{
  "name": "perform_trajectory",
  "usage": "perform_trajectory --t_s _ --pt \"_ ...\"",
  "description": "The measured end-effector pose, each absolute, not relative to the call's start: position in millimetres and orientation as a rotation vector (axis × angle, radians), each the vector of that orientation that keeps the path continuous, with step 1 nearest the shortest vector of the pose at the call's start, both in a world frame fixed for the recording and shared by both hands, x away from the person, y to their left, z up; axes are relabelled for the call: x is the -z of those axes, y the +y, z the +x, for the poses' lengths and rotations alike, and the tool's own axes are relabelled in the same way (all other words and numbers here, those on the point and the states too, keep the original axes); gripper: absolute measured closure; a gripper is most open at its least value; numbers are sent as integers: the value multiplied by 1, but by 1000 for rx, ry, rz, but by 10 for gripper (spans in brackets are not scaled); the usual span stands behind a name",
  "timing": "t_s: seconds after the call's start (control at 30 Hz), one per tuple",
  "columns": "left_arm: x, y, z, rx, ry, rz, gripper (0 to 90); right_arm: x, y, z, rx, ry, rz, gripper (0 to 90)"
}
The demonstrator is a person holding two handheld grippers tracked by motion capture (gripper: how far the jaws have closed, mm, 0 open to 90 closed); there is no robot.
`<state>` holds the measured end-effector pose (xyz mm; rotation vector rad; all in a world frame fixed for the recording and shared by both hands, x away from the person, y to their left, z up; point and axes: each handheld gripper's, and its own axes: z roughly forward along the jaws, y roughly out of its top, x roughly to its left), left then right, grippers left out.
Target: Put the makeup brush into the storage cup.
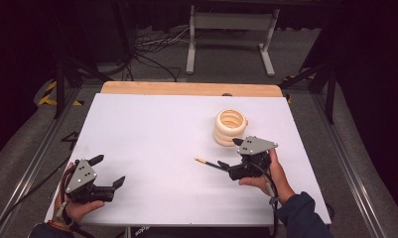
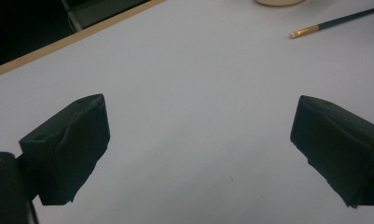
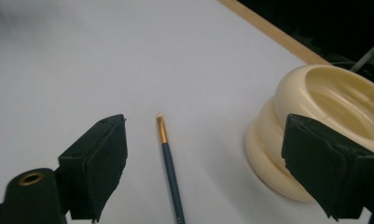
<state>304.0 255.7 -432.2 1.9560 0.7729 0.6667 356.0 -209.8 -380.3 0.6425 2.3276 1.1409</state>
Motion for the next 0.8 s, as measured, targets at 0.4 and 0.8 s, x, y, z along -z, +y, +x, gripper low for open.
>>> perform_trajectory --t_s 0.4,0.8 --pt "430 257 302 -701 778 1918 52 397 -191 368 -942 2542 588 207" --pt "428 256 299 -758 779 1869 50 403 -175 380 -817 2655 559 258"
